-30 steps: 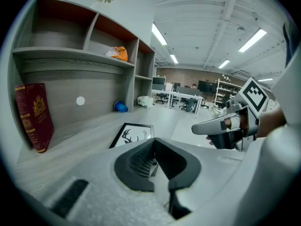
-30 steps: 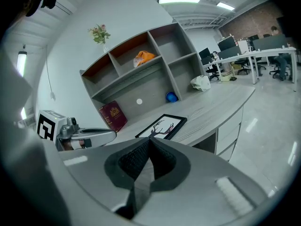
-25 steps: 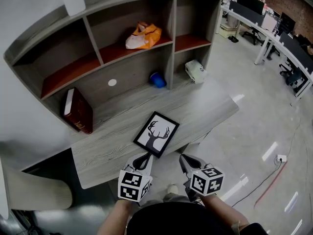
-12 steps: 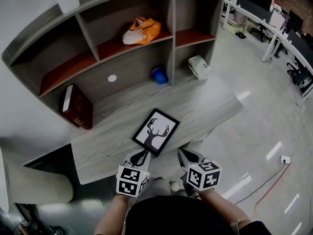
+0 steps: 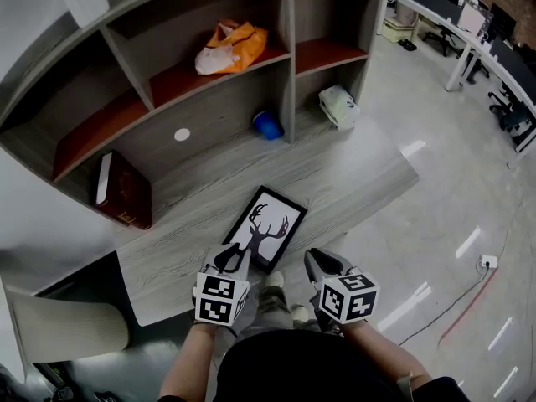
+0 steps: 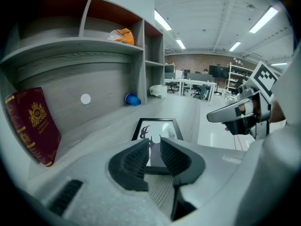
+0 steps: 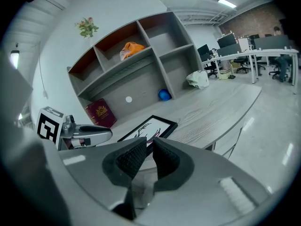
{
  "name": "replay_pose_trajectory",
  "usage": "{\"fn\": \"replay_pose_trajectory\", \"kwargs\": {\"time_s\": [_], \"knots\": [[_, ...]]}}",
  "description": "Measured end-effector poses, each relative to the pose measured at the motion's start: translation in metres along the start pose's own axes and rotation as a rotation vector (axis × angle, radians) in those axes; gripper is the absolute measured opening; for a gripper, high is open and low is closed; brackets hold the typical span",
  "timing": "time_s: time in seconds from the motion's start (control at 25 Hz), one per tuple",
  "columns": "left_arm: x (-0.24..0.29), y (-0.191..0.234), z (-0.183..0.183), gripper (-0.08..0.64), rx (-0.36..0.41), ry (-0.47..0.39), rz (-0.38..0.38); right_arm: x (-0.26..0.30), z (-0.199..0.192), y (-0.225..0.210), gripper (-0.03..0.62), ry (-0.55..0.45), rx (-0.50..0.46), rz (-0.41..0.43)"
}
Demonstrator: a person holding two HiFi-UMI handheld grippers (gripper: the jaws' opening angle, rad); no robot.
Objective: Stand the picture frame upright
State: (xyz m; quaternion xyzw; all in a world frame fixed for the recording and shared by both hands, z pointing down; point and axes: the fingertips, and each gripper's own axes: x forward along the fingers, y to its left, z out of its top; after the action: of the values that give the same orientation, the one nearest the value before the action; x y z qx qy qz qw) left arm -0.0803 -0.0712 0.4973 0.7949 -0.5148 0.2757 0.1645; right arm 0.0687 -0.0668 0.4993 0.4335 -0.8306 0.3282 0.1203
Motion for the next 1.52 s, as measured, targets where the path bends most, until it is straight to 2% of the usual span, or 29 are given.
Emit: {"fn": "replay_pose_trajectory", "kwargs": {"time_s": [0.2,0.36,0.76,1.16,1.36,1.52], "knots": [[0.019,0.010,0.009,0.089,-0.009,0.006,-0.033,0.019,0.003,-0.005,0.051,0.023,0.043,-0.023],[0.034,0.019,0.007,0.101,0.019,0.041,-0.040,0.036,0.007,-0.005,0.068,0.045,0.049,-0.028],[0.067,0.041,0.000,0.114,0.006,0.106,-0.076,0.062,0.005,-0.019,0.091,0.087,0.097,-0.050],[0.094,0.061,-0.006,0.117,-0.056,0.160,-0.113,0.086,0.004,-0.028,0.129,0.159,0.147,-0.084],[0.102,0.062,-0.010,0.172,-0.080,0.182,-0.154,0.094,0.000,-0.035,0.134,0.199,0.186,-0.112],[0.111,0.060,-0.010,0.178,-0.088,0.197,-0.188,0.099,0.001,-0.038,0.146,0.214,0.191,-0.132]]}}
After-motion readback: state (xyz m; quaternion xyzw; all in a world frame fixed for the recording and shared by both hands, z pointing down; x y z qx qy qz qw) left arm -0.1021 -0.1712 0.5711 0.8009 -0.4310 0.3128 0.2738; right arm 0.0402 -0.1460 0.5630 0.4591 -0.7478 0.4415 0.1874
